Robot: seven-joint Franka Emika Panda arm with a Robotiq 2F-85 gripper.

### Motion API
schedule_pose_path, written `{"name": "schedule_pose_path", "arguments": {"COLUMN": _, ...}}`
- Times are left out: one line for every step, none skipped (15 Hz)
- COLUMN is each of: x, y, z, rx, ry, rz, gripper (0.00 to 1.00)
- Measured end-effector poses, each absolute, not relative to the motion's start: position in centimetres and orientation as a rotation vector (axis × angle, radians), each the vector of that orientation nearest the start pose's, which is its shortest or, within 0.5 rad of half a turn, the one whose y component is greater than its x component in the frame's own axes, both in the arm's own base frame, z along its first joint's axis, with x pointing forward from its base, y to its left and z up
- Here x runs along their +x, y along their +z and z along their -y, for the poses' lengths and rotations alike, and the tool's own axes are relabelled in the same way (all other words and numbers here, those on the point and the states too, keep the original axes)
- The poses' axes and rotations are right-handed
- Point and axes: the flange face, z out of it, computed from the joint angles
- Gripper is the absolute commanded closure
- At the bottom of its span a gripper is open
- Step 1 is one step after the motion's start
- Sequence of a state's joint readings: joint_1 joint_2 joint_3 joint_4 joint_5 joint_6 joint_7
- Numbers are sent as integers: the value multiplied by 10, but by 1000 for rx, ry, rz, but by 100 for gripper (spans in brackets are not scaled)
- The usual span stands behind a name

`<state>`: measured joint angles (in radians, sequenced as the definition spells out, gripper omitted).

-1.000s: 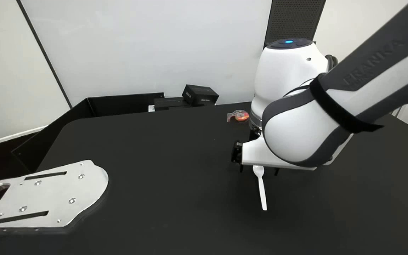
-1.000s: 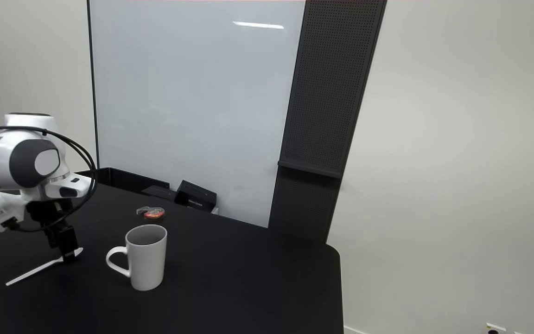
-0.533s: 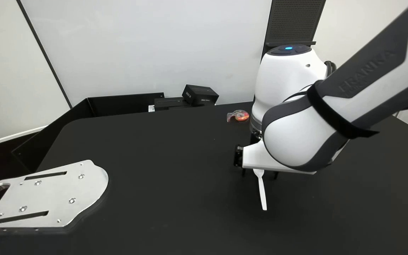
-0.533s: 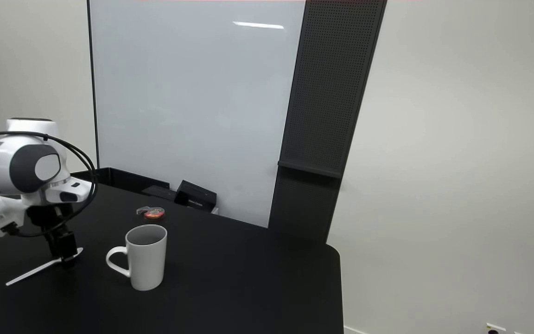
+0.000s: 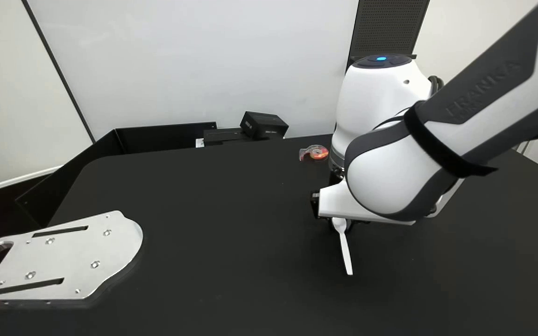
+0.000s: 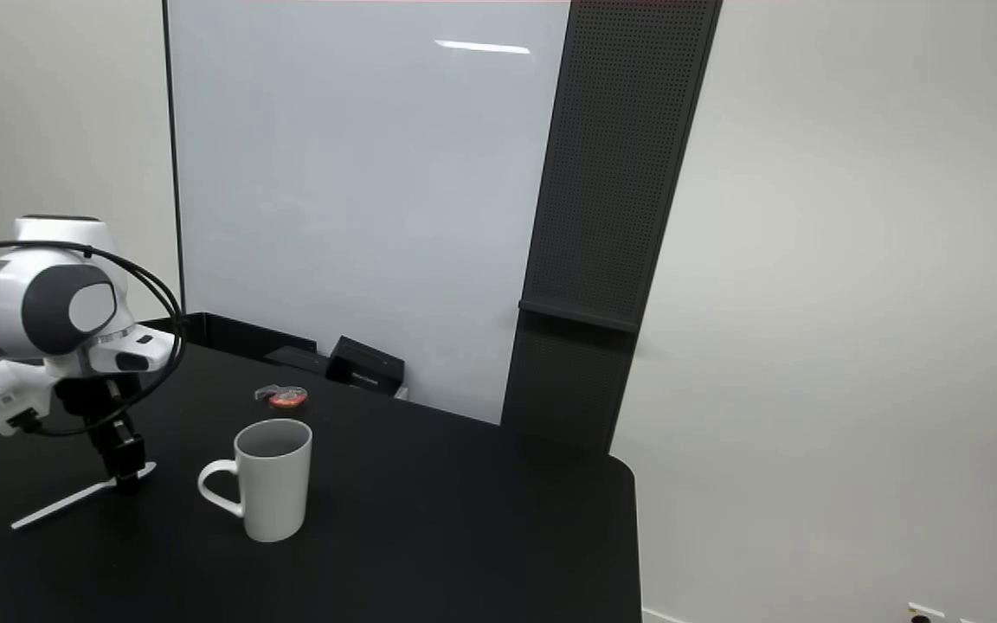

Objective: Put the spoon in the mug

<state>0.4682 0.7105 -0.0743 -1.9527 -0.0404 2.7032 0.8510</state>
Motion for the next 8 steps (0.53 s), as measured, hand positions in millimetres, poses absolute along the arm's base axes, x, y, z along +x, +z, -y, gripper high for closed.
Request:
{"name": "schedule_pose_path", "arguments": {"x": 564, "y": 114, "z": -236, "rx": -3105, "ry": -117, "rz": -634, "gripper": 91}}
{"name": "schedule_pose_path", "arguments": {"x": 565, "y": 114, "z": -236, "rx": -3105, "ry": -117, "rz": -634, "gripper": 91}}
{"name": "schedule_pose_path", "arguments": {"x": 565, "y": 115, "z": -236, "rx": -3104, "ry": -118, "rz": -634, "gripper": 91}}
{"name": "schedule_pose_path", "arguments": {"x": 565, "y": 115, "z": -235, "rx": -3105, "ry": -119, "rz": -636, "gripper": 91}}
{"name": "schedule_pose_path", "arguments": {"x": 565, "y": 115, "z": -234, "rx": -3105, "ry": -119, "rz": -637, "gripper": 91}}
{"name": "schedule_pose_path", "arguments": {"x": 566, "y": 115, "z": -233, "rx": -3106, "ry": -120, "rz": -640, "gripper": 91}}
{"name": "schedule_pose_path", "arguments": {"x": 568, "y": 116, "z": -231, "rx": -3110, "ry": -128, "rz": -642, "gripper": 91}}
{"name": "schedule_pose_path", "arguments": {"x": 570, "y": 118, "z": -228, "rx": -3113, "ry": -142, "rz": -645, "gripper": 91}}
